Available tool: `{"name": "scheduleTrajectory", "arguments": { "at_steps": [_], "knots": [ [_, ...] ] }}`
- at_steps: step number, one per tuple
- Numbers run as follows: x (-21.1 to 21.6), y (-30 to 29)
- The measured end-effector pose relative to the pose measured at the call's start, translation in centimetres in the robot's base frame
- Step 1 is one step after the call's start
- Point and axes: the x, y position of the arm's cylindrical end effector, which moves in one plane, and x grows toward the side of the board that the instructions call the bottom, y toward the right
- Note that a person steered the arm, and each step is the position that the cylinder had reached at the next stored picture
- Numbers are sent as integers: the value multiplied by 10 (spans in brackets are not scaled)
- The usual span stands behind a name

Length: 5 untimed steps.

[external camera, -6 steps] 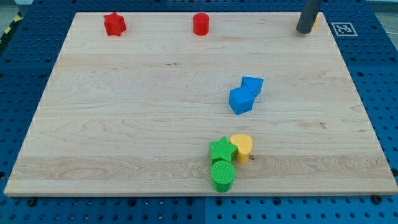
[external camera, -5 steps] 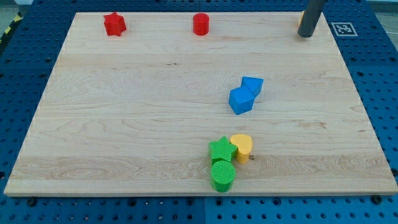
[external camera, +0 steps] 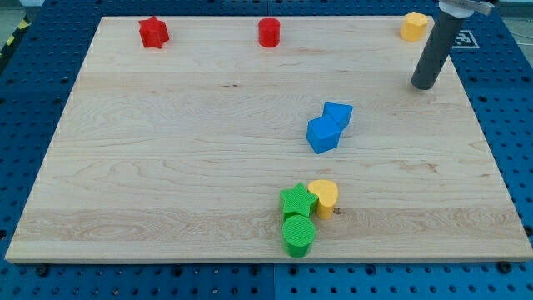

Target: Move your arm to the bottom of the board

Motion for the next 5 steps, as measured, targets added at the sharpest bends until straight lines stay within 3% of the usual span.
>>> {"name": "scheduleTrajectory", "arguments": {
  "at_steps": [4,5],
  "knots": [
    [126,-3],
    [139,-13]
  ]
}}
